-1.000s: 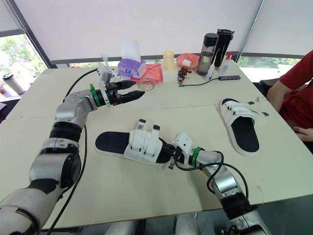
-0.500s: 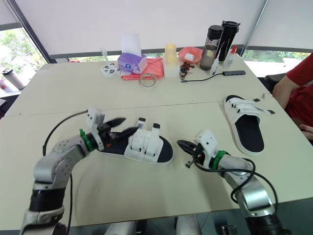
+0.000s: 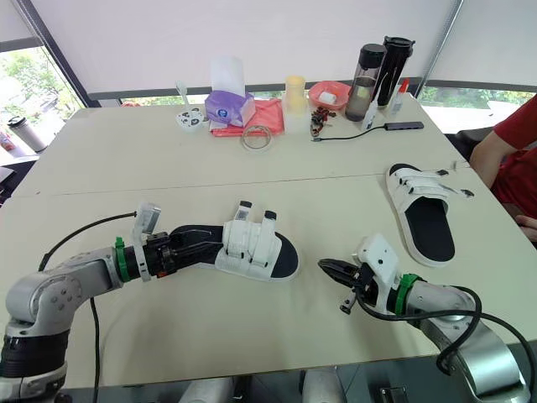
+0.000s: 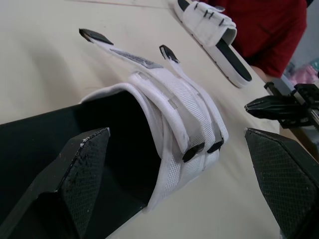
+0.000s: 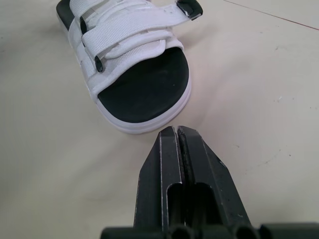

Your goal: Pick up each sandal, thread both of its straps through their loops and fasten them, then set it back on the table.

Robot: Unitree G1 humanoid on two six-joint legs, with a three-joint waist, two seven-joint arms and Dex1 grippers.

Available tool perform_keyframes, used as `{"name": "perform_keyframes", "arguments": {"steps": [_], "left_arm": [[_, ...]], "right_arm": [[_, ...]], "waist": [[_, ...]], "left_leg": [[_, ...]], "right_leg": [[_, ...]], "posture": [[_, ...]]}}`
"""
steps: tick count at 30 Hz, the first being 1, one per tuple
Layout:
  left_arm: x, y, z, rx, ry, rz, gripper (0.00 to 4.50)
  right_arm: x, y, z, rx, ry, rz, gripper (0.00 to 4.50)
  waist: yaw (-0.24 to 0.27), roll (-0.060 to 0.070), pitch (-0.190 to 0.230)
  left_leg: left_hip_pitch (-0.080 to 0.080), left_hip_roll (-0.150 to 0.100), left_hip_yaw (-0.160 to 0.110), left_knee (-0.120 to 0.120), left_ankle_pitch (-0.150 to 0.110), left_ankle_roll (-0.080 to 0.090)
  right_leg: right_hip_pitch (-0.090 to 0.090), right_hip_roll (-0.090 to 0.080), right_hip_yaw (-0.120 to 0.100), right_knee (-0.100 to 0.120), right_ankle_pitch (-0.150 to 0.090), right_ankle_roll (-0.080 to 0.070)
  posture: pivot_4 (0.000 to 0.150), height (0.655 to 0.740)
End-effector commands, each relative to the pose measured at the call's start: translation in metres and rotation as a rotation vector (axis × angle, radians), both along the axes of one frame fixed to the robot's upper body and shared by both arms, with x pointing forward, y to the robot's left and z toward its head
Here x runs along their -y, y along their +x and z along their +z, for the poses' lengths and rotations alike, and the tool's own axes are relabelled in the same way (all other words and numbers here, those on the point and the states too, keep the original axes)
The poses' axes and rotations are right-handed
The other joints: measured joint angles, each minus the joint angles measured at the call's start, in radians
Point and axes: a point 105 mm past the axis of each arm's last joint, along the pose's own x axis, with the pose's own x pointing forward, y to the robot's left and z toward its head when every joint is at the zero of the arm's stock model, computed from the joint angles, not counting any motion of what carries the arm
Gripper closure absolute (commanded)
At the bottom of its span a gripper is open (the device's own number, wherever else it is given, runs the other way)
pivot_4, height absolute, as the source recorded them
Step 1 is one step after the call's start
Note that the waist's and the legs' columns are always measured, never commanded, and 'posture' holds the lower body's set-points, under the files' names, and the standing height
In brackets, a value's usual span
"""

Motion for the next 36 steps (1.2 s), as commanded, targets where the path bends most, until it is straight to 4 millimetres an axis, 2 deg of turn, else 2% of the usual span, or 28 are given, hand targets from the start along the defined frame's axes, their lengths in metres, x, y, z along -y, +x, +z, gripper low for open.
{"name": "perform_keyframes", "arguments": {"steps": [1,7,9,12,15,22,25,27,32,36], "left_arm": [[0.012,0.006,0.0,-0.004,-0.021,-0.101,0.04],[0.03,0.02,-0.002,-0.029,-0.076,-0.201,0.04],[0.045,0.026,-0.003,-0.062,-0.113,-0.259,0.04],[0.055,0.033,-0.009,-0.071,-0.109,-0.27,0.04],[0.057,0.032,-0.008,-0.084,-0.14,-0.288,0.85],[0.063,0.03,-0.006,-0.076,-0.168,-0.281,4.45],[0.074,0.03,0.009,0.0,-0.209,-0.249,4.45],[0.082,0.043,0.025,0.133,-0.209,-0.117,4.45],[0.094,0.068,0.075,0.282,-0.373,0.2,4.45],[0.097,0.092,0.085,0.274,-0.425,0.44,4.45]], "right_arm": [[-0.005,-0.003,0.013,0.052,0.004,0.017,4.5],[-0.006,-0.007,0.014,0.05,-0.001,0.01,4.5],[-0.004,-0.008,0.013,0.052,-0.01,-0.004,4.5],[-0.002,-0.009,0.014,0.057,-0.014,-0.019,4.5],[0.001,-0.01,0.014,0.061,-0.018,-0.037,4.5],[0.0,-0.01,0.012,0.062,-0.014,-0.048,4.5],[-0.005,-0.008,0.012,0.064,0.003,-0.047,4.5],[-0.009,-0.004,0.014,0.073,0.031,-0.05,4.5],[-0.018,0.009,0.02,0.112,0.083,-0.076,4.5],[-0.024,0.022,0.023,0.143,0.093,-0.069,4.5]], "waist": [[-0.001,0.0,0.0],[-0.002,0.0,0.0],[0.001,0.0,0.0],[0.0,0.0,0.0],[-0.006,0.0,0.0],[0.001,0.0,0.0],[0.0,0.0,0.0],[0.003,-0.001,0.001],[0.008,-0.002,0.001],[0.007,-0.002,0.001]], "left_leg": [[0.0,0.0,0.0,0.0,0.0,0.0],[-0.001,0.0,0.001,0.0,0.0,0.0],[-0.001,0.0,0.0,0.0,0.0,0.0],[-0.003,0.0,0.0,0.003,0.0,0.0],[-0.006,0.0,0.0,0.008,-0.002,0.003],[-0.007,0.0,0.0,0.013,-0.002,0.003],[-0.007,-0.001,0.0,0.013,-0.002,0.003],[-0.008,-0.001,-0.001,0.013,-0.002,0.003],[-0.009,-0.001,-0.002,0.016,-0.002,0.003],[-0.009,-0.001,-0.001,0.016,-0.002,0.003]], "right_leg": [[0.0,0.0,0.0,0.0,0.0,0.0],[-0.001,0.0,0.0,0.0,0.0,0.0],[-0.001,0.0,0.0,0.0,0.0,0.0],[-0.001,0.0,-0.001,0.0,0.0,0.001],[-0.002,0.0,-0.001,0.001,0.001,0.001],[-0.001,0.0,-0.001,0.002,0.001,0.001],[-0.001,0.0,-0.001,0.002,0.001,0.001],[-0.001,0.0,-0.001,0.002,0.001,0.001],[-0.001,0.0,-0.001,0.002,0.003,0.004],[-0.002,0.0,-0.001,0.003,0.003,0.006]], "posture": [[0.15,0.74],[0.15,0.74],[0.15,0.74],[0.15,0.74],[0.15,0.74],[0.15,0.74],[0.15,0.74],[0.15,0.74],[0.15,0.74],[0.15,0.74]]}}
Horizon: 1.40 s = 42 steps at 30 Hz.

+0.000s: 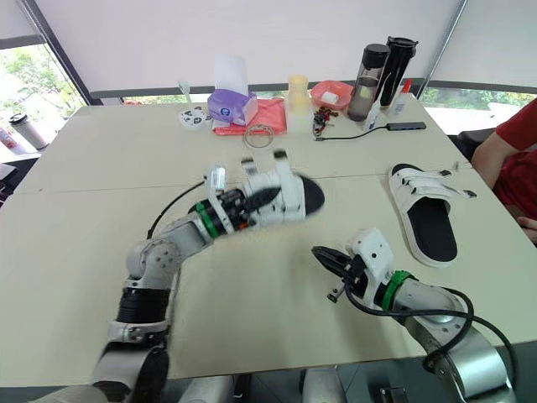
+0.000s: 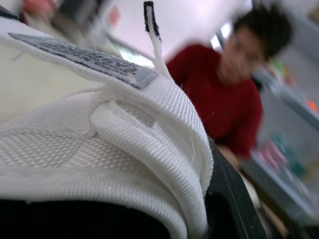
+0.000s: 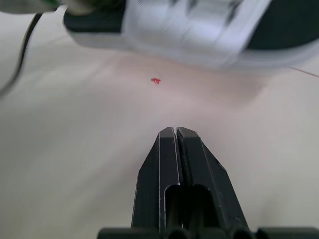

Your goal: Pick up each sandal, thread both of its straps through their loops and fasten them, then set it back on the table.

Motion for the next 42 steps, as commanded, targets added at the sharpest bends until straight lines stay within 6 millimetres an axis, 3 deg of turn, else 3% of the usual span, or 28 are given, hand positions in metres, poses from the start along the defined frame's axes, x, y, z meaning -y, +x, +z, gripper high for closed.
{"name": "perform_keyframes", "arguments": {"steps": [1,8,13,16,26,27,34,39,42], "left_arm": [[-0.013,0.02,0.022,0.025,-0.067,0.232,4.45],[-0.045,0.058,0.01,-0.174,-0.299,0.631,4.45],[-0.041,0.073,-0.011,-0.294,-0.426,0.653,4.45],[-0.036,0.079,-0.027,-0.314,-0.403,0.638,4.45],[-0.033,0.081,-0.064,-0.466,-0.434,0.608,4.45],[-0.032,0.081,-0.065,-0.468,-0.43,0.6,3.57],[-0.037,0.074,-0.065,-0.471,-0.424,0.601,0.15],[-0.047,0.038,-0.054,-0.47,-0.283,0.523,0.03],[-0.063,0.014,-0.06,-0.509,-0.197,0.539,0.03]], "right_arm": [[-0.003,0.01,0.007,0.057,-0.003,0.003,4.5],[0.008,0.027,0.013,0.115,-0.014,-0.051,4.5],[0.002,0.027,0.009,0.108,-0.008,-0.037,4.5],[0.001,0.029,0.01,0.111,-0.005,-0.037,4.5],[0.003,0.029,0.007,0.122,-0.019,-0.048,4.5],[0.002,0.029,0.006,0.121,-0.018,-0.048,4.5],[0.001,0.028,0.003,0.118,-0.016,-0.047,4.5],[0.004,0.024,-0.003,0.1,-0.019,-0.051,4.5],[0.006,0.017,-0.01,0.071,-0.018,-0.048,4.5]], "waist": [[0.001,0.0,0.0],[0.006,-0.001,0.0],[0.026,-0.002,0.001],[0.023,-0.002,0.001],[0.019,-0.002,0.001],[0.019,-0.002,0.001],[0.017,-0.002,0.001],[-0.001,-0.001,0.001],[0.002,-0.001,0.0]], "left_leg": [[0.0,0.0,0.0,0.0,0.0,0.0],[0.0,0.0,0.001,0.0,0.0,0.0],[-0.001,-0.003,0.0,0.002,0.0,0.0],[-0.002,-0.007,-0.001,0.006,-0.001,0.001],[-0.001,-0.009,-0.003,0.01,-0.002,0.003],[-0.001,-0.009,-0.003,0.011,-0.002,0.004],[-0.001,-0.009,-0.003,0.013,-0.002,0.004],[0.0,-0.008,-0.003,0.012,-0.003,0.005],[-0.001,-0.009,-0.004,0.013,-0.003,0.005]], "right_leg": [[0.0,0.0,0.0,0.0,0.001,0.001],[0.0,0.001,0.0,0.0,0.002,0.003],[0.001,0.001,0.0,0.0,0.003,0.005],[0.002,0.0,0.0,0.0,0.004,0.006],[0.004,-0.001,0.0,0.001,0.004,0.008],[0.005,-0.001,0.0,0.001,0.004,0.008],[0.007,-0.001,0.001,0.001,0.005,0.009],[0.006,-0.001,0.002,0.002,0.005,0.009],[0.006,-0.001,0.003,0.002,0.005,0.009]], "posture": [[0.15,0.74],[0.15,0.74],[0.15,0.74],[0.15,0.74],[0.15,0.74],[0.15,0.74],[0.15,0.74],[0.15,0.74],[0.15,0.74]]}}
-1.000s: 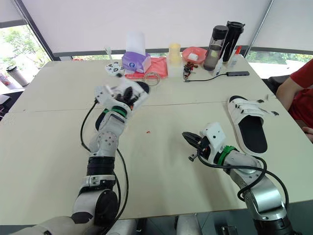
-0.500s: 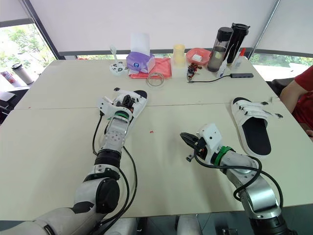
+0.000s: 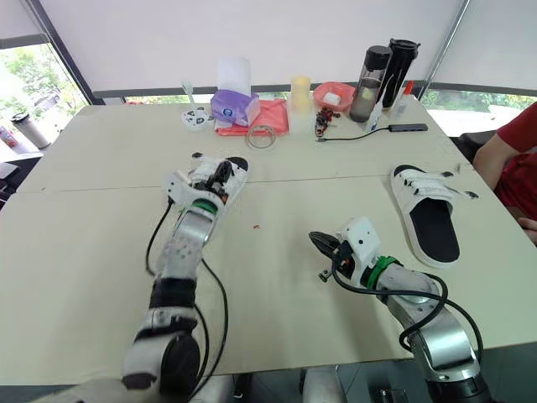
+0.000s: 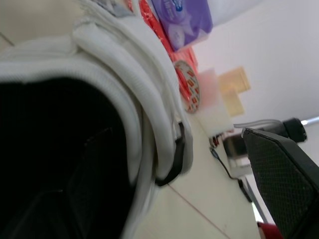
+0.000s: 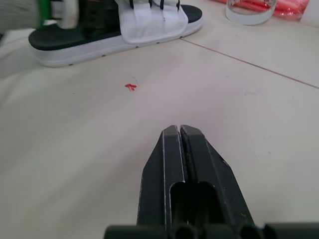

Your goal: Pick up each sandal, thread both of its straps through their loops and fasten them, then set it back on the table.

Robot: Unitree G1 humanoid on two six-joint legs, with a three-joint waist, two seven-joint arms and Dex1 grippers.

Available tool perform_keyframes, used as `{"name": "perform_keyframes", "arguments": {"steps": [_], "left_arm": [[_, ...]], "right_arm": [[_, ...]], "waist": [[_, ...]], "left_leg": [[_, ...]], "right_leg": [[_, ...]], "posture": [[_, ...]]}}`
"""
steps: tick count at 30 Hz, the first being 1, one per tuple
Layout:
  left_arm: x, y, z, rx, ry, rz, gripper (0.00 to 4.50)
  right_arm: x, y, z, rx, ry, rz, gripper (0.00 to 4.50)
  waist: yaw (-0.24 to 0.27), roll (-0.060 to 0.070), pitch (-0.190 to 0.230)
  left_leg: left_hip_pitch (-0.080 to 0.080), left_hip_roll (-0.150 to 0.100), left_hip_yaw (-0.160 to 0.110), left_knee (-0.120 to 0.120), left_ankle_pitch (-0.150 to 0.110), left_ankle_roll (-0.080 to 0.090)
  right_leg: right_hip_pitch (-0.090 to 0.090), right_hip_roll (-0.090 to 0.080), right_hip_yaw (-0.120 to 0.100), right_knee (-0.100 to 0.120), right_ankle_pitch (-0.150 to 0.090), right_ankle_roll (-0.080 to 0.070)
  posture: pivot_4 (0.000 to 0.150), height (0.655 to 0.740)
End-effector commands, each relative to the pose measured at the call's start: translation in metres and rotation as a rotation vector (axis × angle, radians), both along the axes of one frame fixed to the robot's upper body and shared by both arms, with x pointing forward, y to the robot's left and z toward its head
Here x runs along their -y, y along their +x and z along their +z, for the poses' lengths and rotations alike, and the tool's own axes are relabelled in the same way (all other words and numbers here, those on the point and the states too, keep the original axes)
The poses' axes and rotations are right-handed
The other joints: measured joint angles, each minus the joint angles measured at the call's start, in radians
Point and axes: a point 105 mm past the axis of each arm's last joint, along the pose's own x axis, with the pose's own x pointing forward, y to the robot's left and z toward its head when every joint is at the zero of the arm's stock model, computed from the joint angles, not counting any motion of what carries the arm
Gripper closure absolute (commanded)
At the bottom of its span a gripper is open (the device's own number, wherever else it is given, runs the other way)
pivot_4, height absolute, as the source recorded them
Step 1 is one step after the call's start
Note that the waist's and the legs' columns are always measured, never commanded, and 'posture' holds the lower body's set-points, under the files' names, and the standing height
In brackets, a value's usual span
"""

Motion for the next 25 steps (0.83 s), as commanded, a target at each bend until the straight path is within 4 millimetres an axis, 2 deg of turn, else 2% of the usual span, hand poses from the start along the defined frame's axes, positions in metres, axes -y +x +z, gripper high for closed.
{"name": "perform_keyframes", "arguments": {"steps": [1,5,9,12,14,17,19,25], "left_arm": [[-0.003,-0.027,0.004,-0.055,0.038,-0.051,0.03],[-0.022,-0.052,0.005,-0.026,0.229,-0.088,0.03],[-0.015,-0.077,0.014,0.191,0.663,-0.243,0.03],[-0.01,-0.104,0.007,0.364,0.919,-0.353,0.03],[-0.015,-0.115,-0.001,0.385,0.954,-0.367,0.03],[-0.021,-0.125,-0.006,0.403,0.98,-0.363,0.03],[-0.027,-0.136,-0.006,0.383,0.939,-0.35,0.03],[-0.041,-0.149,-0.005,0.325,0.848,-0.32,0.03]], "right_arm": [[0.0,-0.007,0.004,0.023,0.007,0.013,4.5],[0.002,-0.009,-0.001,0.005,0.022,0.006,4.5],[0.013,0.0,0.005,0.053,0.059,-0.084,4.5],[0.03,0.011,0.012,0.104,0.143,-0.251,4.5],[0.04,0.011,0.015,0.139,0.183,-0.342,4.5],[0.045,0.002,0.01,0.148,0.178,-0.376,4.5],[0.043,-0.01,0.006,0.136,0.186,-0.371,4.5],[0.036,-0.03,-0.002,0.088,0.229,-0.348,4.5]], "waist": [[0.002,0.0,0.0],[-0.009,0.001,-0.001],[-0.008,0.003,-0.001],[-0.007,0.006,-0.003],[-0.007,0.009,-0.005],[-0.002,0.009,-0.004],[-0.005,0.01,-0.004],[-0.009,0.011,-0.004]], "left_leg": [[0.0,0.0,0.0,0.0,0.0,0.0],[0.002,0.0,0.0,0.0,0.0,0.0],[0.004,0.0,0.001,0.0,0.0,-0.001],[0.004,0.001,0.002,-0.001,0.0,-0.001],[0.004,0.001,0.004,-0.003,0.0,-0.001],[0.003,0.001,0.005,-0.006,0.0,0.0],[0.003,0.002,0.005,-0.008,0.0,-0.001],[0.003,0.006,0.007,-0.009,-0.001,-0.001]], "right_leg": [[0.001,0.0,0.0,0.0,0.0,0.0],[0.002,0.0,0.001,0.0,0.0,-0.001],[0.002,0.002,0.001,0.0,-0.002,-0.005],[0.002,0.0,0.003,-0.001,-0.003,-0.006],[0.001,-0.001,0.006,-0.002,-0.003,-0.006],[-0.002,-0.001,0.008,-0.003,-0.003,-0.007],[-0.003,-0.001,0.008,-0.002,-0.004,-0.007],[-0.005,0.0,0.008,-0.002,-0.005,-0.009]], "posture": [[0.15,0.74],[0.15,0.74],[0.15,0.74],[0.15,0.74],[0.15,0.74],[0.15,0.74],[0.15,0.74],[0.15,0.74]]}}
